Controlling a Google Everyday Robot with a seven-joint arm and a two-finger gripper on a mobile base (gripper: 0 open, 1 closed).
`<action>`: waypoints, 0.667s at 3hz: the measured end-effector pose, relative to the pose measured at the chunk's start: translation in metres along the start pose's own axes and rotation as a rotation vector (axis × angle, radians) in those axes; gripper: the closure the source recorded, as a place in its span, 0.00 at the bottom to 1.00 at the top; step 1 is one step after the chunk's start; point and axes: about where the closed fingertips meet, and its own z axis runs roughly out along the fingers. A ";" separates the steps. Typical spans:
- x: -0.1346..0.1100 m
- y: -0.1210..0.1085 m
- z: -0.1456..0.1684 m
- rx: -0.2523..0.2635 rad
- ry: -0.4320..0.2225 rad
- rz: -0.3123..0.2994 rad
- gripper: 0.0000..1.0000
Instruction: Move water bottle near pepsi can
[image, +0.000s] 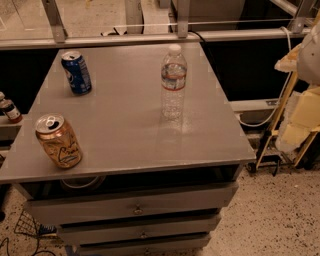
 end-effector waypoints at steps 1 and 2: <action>0.000 0.000 0.000 0.000 0.000 0.000 0.00; -0.003 -0.002 0.000 0.007 -0.012 0.002 0.00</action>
Offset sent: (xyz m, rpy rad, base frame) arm 0.0073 0.0057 -0.0013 0.0302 -0.0028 -0.0001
